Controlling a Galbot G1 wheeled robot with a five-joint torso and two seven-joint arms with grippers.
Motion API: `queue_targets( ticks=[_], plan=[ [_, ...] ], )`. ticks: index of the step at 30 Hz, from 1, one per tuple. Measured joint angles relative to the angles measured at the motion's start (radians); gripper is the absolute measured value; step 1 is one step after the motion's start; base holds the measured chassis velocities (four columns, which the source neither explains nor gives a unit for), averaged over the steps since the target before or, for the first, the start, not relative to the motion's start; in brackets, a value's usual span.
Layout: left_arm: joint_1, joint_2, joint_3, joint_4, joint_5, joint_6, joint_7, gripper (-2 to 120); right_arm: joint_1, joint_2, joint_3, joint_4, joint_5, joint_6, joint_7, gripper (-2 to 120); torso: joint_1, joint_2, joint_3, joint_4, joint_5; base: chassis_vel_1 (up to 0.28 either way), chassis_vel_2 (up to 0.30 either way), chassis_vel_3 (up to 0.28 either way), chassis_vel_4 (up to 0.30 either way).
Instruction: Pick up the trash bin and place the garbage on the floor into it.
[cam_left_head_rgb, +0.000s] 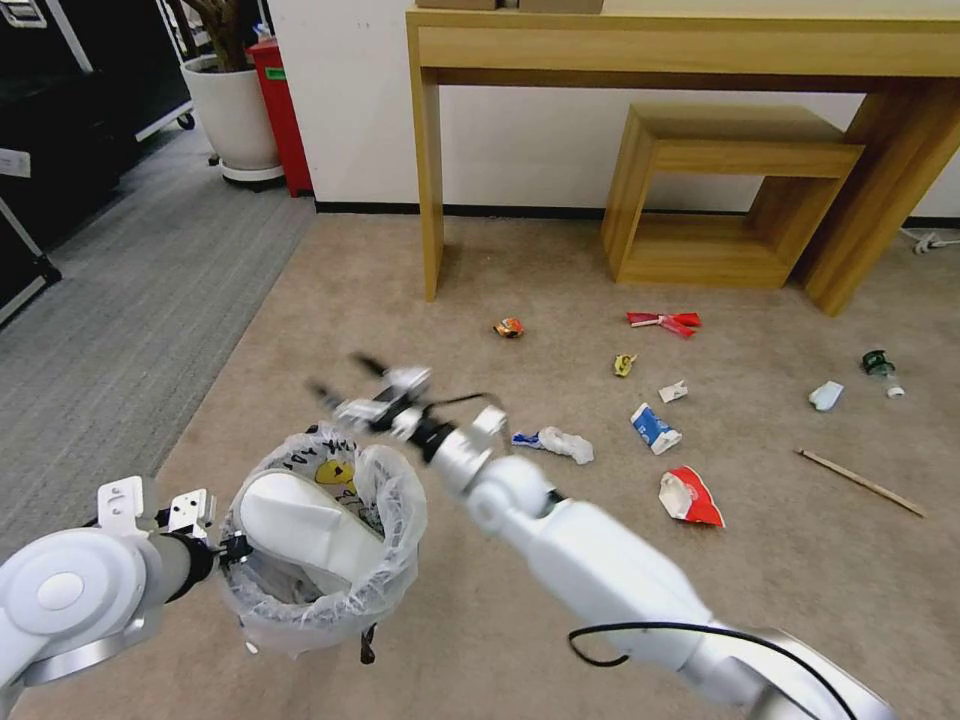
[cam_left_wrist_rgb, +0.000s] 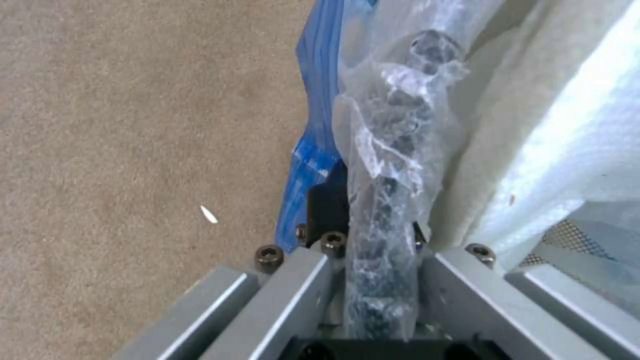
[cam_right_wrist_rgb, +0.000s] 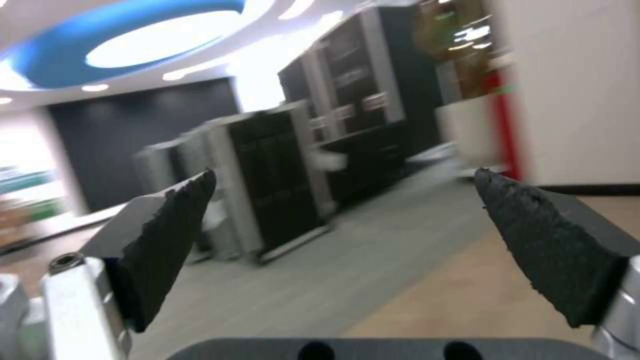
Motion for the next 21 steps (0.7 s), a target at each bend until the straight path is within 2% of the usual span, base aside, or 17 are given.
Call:
queue_targets(
  ticks=[2,3,4,6,7,10,11,13,18,21],
  plan=[
    [-0.001,0.002,0.000,-0.006,0.001,0.001,0.005,0,-0.047,-0.095,0.095,0.041,-0.026,-0.031,0.049,100,0.000,0.000,0.000,0.0000,0.0001,0.000,0.000,0.000,0.000],
    [-0.001,0.002,0.000,-0.006,0.001,0.001,0.005,0,-0.047,-0.095,0.095,0.041,-0.026,-0.031,0.049,100,0.000,0.000,0.000,0.0000,0.0001,0.000,0.000,0.000,0.000],
    [-0.003,0.003,0.001,-0.010,0.001,0.001,0.007,0,-0.079,-0.159,0.144,0.056,-0.046,-0.042,0.088,100,0.000,0.000,0.000,-0.0005,-0.0001,0.000,0.000,0.000,0.000],
    [-0.005,0.001,0.003,-0.017,0.002,0.002,0.011,0,-0.148,-0.235,0.226,0.073,-0.076,-0.064,0.126,100,0.000,0.000,0.000,-0.0010,0.0002,0.000,0.000,0.000,0.000],
    [-0.005,0.001,0.003,-0.017,0.002,0.002,0.011,0,-0.148,-0.235,0.226,0.073,-0.076,-0.064,0.126,100,0.000,0.000,0.000,-0.0010,0.0002,0.000,0.000,0.000,0.000],
    [-0.001,-0.012,0.003,-0.020,0.028,0.006,0.030,0,-0.270,-0.296,0.352,0.089,-0.112,-0.073,0.163,100,0.000,0.000,0.000,-0.0003,0.0000,0.000,0.000,0.000,0.000],
    [-0.001,-0.012,0.003,-0.020,0.028,0.006,0.030,0,-0.270,-0.296,0.352,0.089,-0.112,-0.073,0.163,100,0.000,0.000,0.000,-0.0003,0.0000,0.000,0.000,0.000,0.000],
    [-0.001,-0.031,0.003,-0.028,0.043,0.008,0.037,0,-0.354,-0.311,0.437,0.109,-0.128,-0.049,0.190,100,0.000,0.000,0.000,0.0000,0.0002,0.000,0.000,0.000,0.000],
    [0.001,-0.051,0.002,-0.044,0.072,0.009,0.053,0,-0.453,-0.310,0.536,0.146,-0.178,0.006,0.236,100,0.000,0.000,0.000,0.0001,0.0001,0.000,0.000,0.000,0.000],
    [0.001,-0.066,-0.001,-0.057,0.081,0.011,0.056,0,-0.633,-0.276,0.686,0.242,-0.251,0.020,0.254,100,0.000,0.000,0.000,0.0001,-0.0005,0.000,0.000,0.000,0.000]
  ],
)
